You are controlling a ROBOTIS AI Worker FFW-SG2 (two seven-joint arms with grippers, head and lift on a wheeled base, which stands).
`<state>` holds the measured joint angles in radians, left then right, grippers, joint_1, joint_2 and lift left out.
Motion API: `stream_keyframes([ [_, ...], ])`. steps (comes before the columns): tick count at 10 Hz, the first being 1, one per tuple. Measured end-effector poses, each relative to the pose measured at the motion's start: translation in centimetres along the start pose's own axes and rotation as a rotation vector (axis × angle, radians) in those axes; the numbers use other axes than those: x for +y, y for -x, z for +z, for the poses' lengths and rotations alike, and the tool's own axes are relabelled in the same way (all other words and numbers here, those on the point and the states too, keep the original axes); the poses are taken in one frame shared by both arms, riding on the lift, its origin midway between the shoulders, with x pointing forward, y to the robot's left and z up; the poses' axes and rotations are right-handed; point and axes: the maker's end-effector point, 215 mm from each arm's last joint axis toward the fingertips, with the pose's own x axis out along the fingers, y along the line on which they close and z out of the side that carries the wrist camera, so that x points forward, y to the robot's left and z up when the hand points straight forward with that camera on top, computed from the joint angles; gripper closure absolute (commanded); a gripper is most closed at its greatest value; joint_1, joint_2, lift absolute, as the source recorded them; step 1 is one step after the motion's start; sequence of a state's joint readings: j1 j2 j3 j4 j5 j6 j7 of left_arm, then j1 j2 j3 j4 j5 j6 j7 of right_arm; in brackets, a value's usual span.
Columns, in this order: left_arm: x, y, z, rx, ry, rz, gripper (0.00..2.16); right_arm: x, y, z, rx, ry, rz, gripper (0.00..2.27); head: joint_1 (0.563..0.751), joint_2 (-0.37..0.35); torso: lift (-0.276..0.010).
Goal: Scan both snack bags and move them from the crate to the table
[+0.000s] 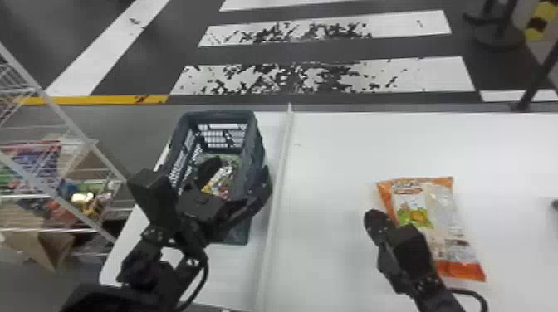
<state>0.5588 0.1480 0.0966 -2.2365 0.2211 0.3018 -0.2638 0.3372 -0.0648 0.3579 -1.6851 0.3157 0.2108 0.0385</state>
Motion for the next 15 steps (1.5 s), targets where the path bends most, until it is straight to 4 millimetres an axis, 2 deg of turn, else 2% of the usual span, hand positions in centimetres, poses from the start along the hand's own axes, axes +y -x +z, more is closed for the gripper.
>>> stream_keyframes([
  [2, 0.1, -0.2, -0.2, 0.004, 0.005, -0.004, 0.06, -0.1, -0.6, -2.2, 0.114, 0.11, -0.041, 2.26, 0.695, 0.209, -0.088],
  [3, 0.1, -0.2, -0.3, 0.006, 0.006, -0.004, 0.06, -0.4, -0.6, -2.6, 0.135, 0.134, -0.055, 2.26, 0.695, 0.203, -0.088],
  [6, 0.0, -0.3, -0.5, 0.009, 0.009, -0.006, 0.06, -1.8, -0.8, -2.7, 0.142, 0.139, -0.083, 2.26, 0.695, 0.185, -0.088],
  [9, 0.0, -0.3, -0.7, 0.011, 0.011, -0.006, 0.06, -3.6, -1.6, -1.8, 0.134, 0.135, -0.113, 2.26, 0.695, 0.167, -0.088],
  [15, 0.0, -0.2, -0.7, 0.013, 0.011, -0.005, 0.06, -7.6, -2.1, -3.4, 0.172, 0.133, -0.176, 2.26, 0.695, 0.118, -0.088],
])
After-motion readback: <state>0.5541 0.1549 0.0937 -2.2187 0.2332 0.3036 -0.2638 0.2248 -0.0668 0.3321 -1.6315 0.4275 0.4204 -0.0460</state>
